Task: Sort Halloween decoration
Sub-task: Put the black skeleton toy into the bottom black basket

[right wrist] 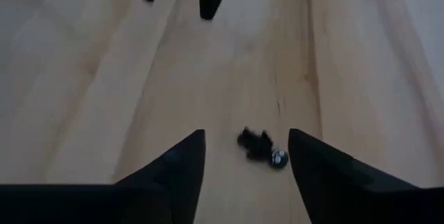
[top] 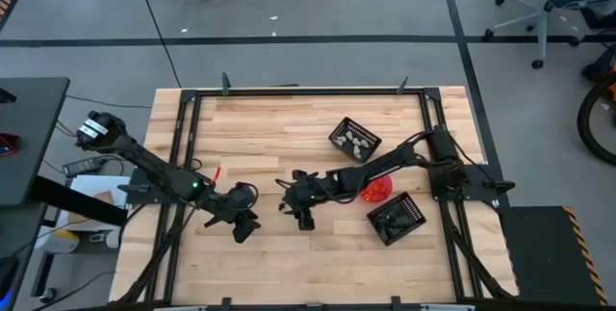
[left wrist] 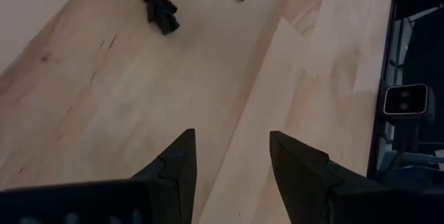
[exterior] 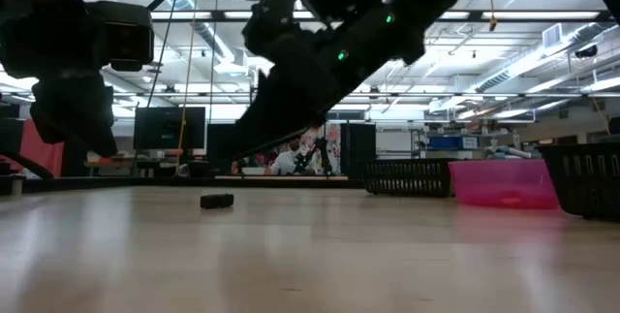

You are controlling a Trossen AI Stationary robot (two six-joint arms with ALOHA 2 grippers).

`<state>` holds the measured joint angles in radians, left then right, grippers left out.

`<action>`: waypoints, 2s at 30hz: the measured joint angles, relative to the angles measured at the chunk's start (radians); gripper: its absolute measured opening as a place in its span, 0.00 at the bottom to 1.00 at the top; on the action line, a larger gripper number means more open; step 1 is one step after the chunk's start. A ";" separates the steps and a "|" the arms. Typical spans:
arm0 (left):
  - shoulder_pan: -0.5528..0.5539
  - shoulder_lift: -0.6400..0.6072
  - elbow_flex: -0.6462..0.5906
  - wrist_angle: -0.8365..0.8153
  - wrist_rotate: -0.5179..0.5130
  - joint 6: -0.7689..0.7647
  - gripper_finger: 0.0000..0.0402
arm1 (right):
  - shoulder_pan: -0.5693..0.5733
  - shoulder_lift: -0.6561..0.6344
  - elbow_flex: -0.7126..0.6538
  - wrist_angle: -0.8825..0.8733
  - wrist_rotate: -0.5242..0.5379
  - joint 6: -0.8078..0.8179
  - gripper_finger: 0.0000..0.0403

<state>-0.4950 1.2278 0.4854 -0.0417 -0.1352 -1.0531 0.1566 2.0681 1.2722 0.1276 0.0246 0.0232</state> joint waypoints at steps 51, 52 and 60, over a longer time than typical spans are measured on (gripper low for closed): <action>-0.003 -0.175 0.002 -0.366 0.010 -0.011 0.39 | -0.036 0.038 -0.003 0.114 -0.018 -0.031 0.21; -0.009 -0.175 0.007 -0.410 0.013 0.017 0.39 | -0.036 0.019 -0.003 0.086 -0.017 -0.037 0.21; -0.087 -0.160 0.017 -0.498 -0.116 0.443 0.39 | -0.025 -0.122 -0.003 -0.043 0.024 -0.061 0.21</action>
<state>-0.5815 1.0678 0.5026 -0.5394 -0.2517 -0.6105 0.1314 1.9466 1.2690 0.0845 0.0482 -0.0375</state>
